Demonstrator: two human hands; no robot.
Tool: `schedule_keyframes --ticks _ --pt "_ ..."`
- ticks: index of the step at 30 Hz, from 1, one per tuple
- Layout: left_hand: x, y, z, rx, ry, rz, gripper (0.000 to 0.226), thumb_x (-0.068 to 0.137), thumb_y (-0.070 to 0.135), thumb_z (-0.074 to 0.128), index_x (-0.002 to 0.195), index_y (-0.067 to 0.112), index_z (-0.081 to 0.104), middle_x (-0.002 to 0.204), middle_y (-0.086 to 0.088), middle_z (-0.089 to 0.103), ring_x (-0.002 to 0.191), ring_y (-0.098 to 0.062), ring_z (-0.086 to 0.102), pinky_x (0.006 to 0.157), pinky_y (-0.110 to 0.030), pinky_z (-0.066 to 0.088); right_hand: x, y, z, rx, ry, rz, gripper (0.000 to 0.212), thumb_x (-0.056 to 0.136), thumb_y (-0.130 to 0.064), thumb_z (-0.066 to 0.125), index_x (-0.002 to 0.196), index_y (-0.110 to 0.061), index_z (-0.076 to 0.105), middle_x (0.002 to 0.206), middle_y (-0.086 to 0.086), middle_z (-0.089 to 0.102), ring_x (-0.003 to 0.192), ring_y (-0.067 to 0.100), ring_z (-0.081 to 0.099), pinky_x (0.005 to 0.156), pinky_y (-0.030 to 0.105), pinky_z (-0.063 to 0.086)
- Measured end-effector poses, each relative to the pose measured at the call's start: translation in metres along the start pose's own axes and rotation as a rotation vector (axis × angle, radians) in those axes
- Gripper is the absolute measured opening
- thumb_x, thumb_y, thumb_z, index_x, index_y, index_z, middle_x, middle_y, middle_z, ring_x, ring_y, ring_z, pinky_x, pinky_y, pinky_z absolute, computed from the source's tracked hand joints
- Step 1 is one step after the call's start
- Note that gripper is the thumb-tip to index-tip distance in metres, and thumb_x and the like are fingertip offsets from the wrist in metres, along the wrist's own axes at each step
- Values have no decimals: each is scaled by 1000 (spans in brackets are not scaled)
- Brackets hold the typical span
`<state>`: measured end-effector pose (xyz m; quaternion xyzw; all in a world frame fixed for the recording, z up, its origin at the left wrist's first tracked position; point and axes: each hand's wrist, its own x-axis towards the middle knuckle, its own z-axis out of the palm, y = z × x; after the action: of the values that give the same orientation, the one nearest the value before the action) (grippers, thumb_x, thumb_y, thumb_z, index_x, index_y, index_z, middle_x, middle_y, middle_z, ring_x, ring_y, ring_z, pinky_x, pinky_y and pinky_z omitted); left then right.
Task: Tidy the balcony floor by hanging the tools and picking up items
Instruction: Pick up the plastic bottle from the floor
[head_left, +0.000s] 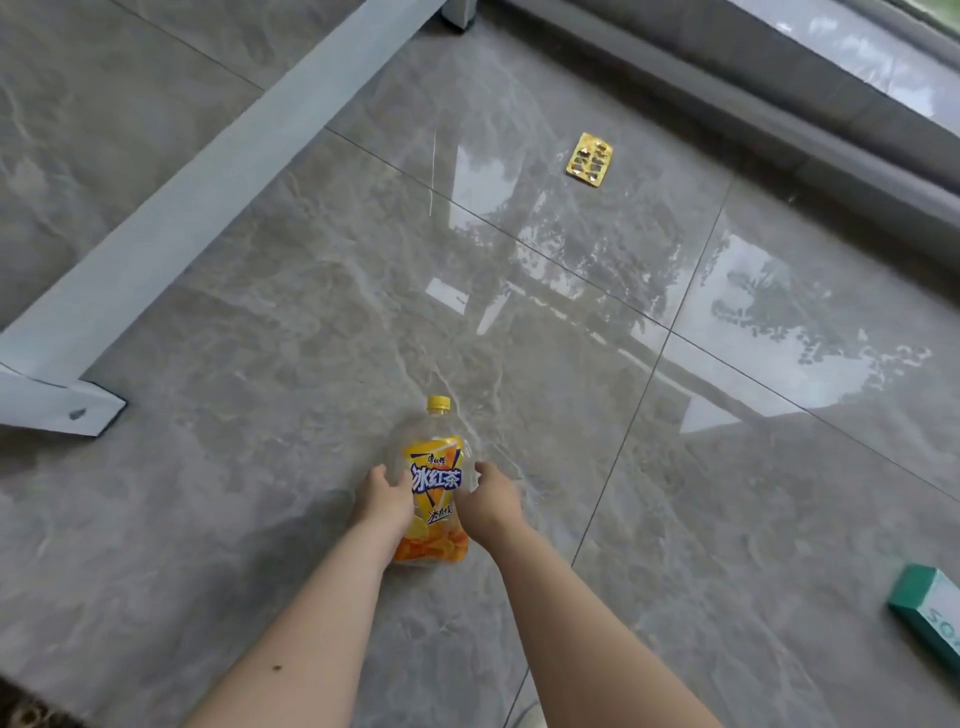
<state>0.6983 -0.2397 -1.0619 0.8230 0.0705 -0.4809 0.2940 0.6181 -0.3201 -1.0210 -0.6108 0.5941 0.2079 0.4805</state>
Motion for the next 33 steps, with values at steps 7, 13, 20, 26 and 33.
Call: schedule_keyframes --ticks 7,13,20,26,33 --pt "23 -8 14 -7 -49 6 53 98 42 34 131 3 45 132 -18 54 122 -34 51 106 -48 41 24 8 17 91 4 22 42 98 -16 42 139 -9 41 137 13 54 124 29 53 99 35 45" --pt "19 -9 20 -32 -57 -3 57 99 40 34 142 3 33 145 -17 42 133 -34 41 110 -48 36 21 9 19 232 -6 44 44 98 -12 38 142 -7 39 139 15 52 118 28 56 88 34 45" --pt "-27 19 9 -44 -51 35 58 99 41 36 143 4 32 146 -16 41 133 -32 42 110 -46 37 -23 -3 -18 311 -2 57 50 99 -15 40 147 -9 32 143 14 48 129 31 50 99 38 45" --pt "-95 65 -6 21 -23 98 56 98 41 38 140 5 37 142 -16 45 128 -32 46 107 -44 40 -82 -22 -68 374 43 66 46 97 -13 42 143 -9 38 138 13 53 125 30 53 105 43 45" --pt "-173 123 -13 41 -68 149 57 98 41 37 141 4 35 145 -15 41 131 -31 44 109 -44 39 -146 -40 -135 445 87 72 48 96 -14 44 142 -7 39 138 14 53 122 30 56 101 43 49"
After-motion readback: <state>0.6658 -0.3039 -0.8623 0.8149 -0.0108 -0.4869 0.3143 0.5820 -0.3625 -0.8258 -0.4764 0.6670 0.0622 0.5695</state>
